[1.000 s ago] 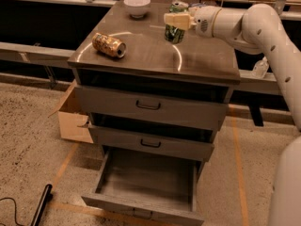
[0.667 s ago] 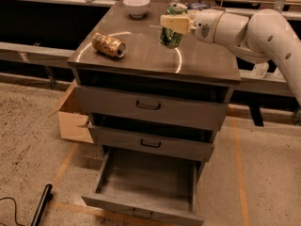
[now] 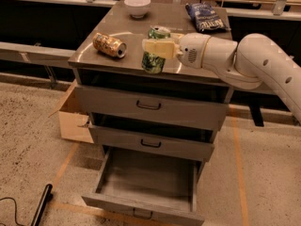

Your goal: Place green can into bottom drawer

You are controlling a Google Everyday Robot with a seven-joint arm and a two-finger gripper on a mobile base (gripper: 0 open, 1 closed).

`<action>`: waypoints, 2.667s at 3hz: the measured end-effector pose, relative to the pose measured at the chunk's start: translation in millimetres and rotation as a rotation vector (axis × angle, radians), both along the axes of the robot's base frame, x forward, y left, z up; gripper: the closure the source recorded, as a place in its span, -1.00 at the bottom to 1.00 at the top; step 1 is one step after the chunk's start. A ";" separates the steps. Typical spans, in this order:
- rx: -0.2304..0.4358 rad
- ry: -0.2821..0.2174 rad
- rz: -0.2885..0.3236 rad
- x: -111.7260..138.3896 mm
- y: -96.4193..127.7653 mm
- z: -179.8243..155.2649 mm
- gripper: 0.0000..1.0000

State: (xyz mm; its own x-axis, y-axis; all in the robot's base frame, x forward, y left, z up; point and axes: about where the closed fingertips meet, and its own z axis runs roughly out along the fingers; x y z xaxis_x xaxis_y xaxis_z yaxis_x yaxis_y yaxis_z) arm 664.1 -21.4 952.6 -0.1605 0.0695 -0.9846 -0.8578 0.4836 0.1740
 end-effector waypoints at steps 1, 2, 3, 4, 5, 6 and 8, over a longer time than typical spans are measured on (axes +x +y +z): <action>0.031 -0.026 0.066 -32.7 18.7 -6.3 1.00; -0.007 -0.106 0.092 -50.4 39.8 -34.3 1.00; -0.114 -0.159 0.125 -63.5 59.2 -84.9 1.00; -0.114 -0.159 0.125 -63.5 59.3 -84.9 1.00; -0.121 -0.124 0.111 -72.6 67.8 -108.4 1.00; -0.122 -0.093 0.099 -92.2 79.0 -157.1 1.00; -0.175 -0.146 0.153 -124.4 113.7 -268.1 1.00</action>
Offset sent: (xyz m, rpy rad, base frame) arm -0.0657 0.0581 -0.0730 -0.0754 -0.2252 0.0987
